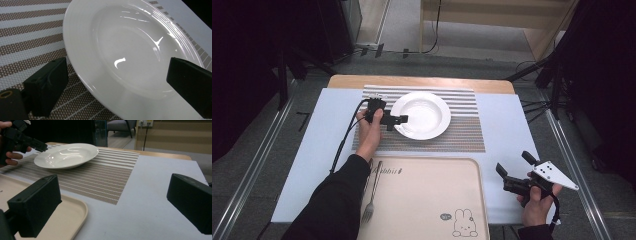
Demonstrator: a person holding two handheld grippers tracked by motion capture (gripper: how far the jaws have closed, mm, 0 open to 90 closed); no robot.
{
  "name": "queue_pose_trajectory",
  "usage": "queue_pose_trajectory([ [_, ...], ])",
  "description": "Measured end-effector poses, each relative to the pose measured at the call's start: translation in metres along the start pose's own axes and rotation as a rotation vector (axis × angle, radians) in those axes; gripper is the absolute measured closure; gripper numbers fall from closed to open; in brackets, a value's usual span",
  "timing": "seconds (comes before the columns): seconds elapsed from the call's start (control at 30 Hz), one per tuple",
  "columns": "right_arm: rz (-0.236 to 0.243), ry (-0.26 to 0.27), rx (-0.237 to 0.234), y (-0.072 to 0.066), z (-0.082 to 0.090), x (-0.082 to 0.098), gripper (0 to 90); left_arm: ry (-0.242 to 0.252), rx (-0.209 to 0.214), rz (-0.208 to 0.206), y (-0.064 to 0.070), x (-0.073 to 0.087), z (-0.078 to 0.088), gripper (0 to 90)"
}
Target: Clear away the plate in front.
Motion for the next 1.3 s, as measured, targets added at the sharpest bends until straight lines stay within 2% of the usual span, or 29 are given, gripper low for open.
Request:
queue_pose_trajectory([
  [0.07,-0.001,-0.001,0.0,0.0,0.0,0.0,0.0,-0.011,-0.015,-0.004,0.0,0.001,-0.003,5.7],
  [0.2,-0.001,0.0,-0.002,-0.001,0.0,0.0,0.0,-0.028,-0.011,0.006,0.0,0.002,-0.009,6.0],
  [0.27,-0.001,-0.001,-0.002,-0.001,0.0,0.0,0.0,-0.034,-0.036,0.012,0.0,0.002,-0.012,12.1],
  [0.3,-0.002,0.0,-0.002,-0.001,0.0,0.0,0.0,-0.038,-0.036,0.013,-0.001,0.002,-0.013,13.2],
  [0.4,-0.004,-0.003,-0.002,-0.001,0.0,0.0,0.0,-0.025,-0.022,0.04,-0.002,0.002,-0.015,13.5],
  [0.5,-0.005,-0.003,-0.003,0.0,0.0,0.0,0.0,-0.022,-0.036,0.06,-0.005,0.002,-0.016,18.7],
  [0.6,-0.004,-0.003,-0.005,0.0,-0.001,0.0,0.0,-0.02,-0.047,0.081,-0.007,0.002,-0.018,19.2],
  [0.67,-0.005,-0.004,-0.005,0.0,-0.001,0.001,0.0,-0.014,-0.053,0.101,-0.008,0.002,-0.019,25.2],
  [0.73,-0.006,-0.005,-0.006,0.0,-0.001,0.001,0.0,-0.011,-0.055,0.109,-0.007,0.001,-0.02,25.3],
  [0.83,-0.006,-0.008,-0.007,0.0,-0.001,0.001,0.0,-0.025,-0.067,0.092,-0.005,0.001,-0.022,25.8],
  [1.0,-0.005,-0.009,-0.007,0.0,-0.001,0.001,0.0,-0.027,-0.083,0.095,-0.004,0.0,-0.023,25.6],
  [1.17,-0.003,-0.008,-0.007,0.0,-0.002,0.001,0.0,-0.02,-0.071,0.127,-0.004,-0.001,-0.023,25.2],
  [1.23,-0.004,-0.01,-0.005,0.0,-0.002,0.001,0.0,-0.024,-0.093,0.13,-0.004,-0.001,-0.023,27.2],
  [1.3,-0.006,-0.011,-0.004,0.0,-0.002,0.001,0.0,-0.032,-0.126,0.135,-0.006,-0.001,-0.021,36.9],
])
Point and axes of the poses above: each handheld gripper's, and its own axes: z roughly backward along the jaws, x roughly out of its underside, y roughly to its right, the point moved 4 cm from there along -z, roughly forward along the jaws, and after that the axes turned 10 degrees about x, right-handed, at the moved point
